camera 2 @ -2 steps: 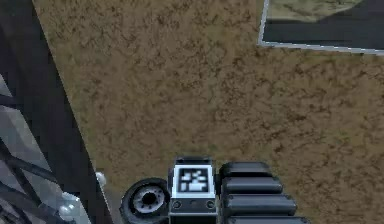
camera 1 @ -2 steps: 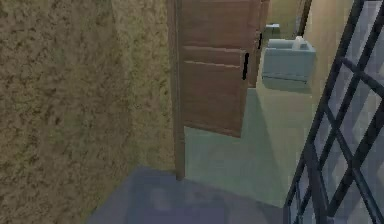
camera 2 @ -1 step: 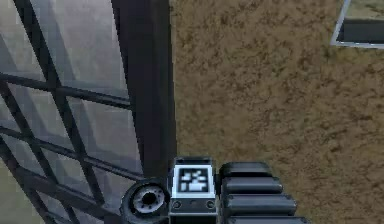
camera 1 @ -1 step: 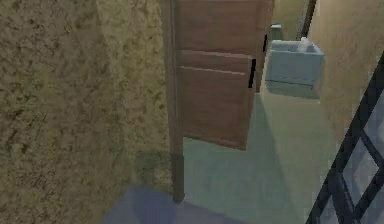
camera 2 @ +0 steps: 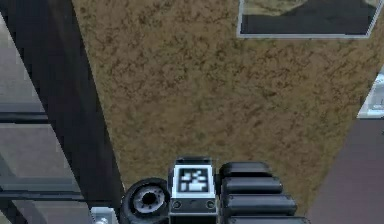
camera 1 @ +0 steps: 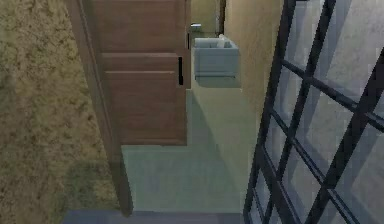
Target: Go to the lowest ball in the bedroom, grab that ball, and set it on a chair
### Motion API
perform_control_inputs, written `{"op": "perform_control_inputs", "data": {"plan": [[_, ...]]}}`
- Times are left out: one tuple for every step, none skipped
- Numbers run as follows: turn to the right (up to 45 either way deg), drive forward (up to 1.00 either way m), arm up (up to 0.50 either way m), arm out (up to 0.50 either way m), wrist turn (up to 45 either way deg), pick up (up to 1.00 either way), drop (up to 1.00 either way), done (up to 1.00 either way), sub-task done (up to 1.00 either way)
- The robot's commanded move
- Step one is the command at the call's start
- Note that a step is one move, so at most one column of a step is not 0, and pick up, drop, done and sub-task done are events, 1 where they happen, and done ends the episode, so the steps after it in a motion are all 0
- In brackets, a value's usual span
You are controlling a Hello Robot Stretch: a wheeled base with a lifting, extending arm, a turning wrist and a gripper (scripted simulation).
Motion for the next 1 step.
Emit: {"op": "perform_control_inputs", "data": {"plan": [[3.0, 0.0, 0.0, 0.0, 0.0, 0.0, 0.0, 0.0, 0.0]]}}
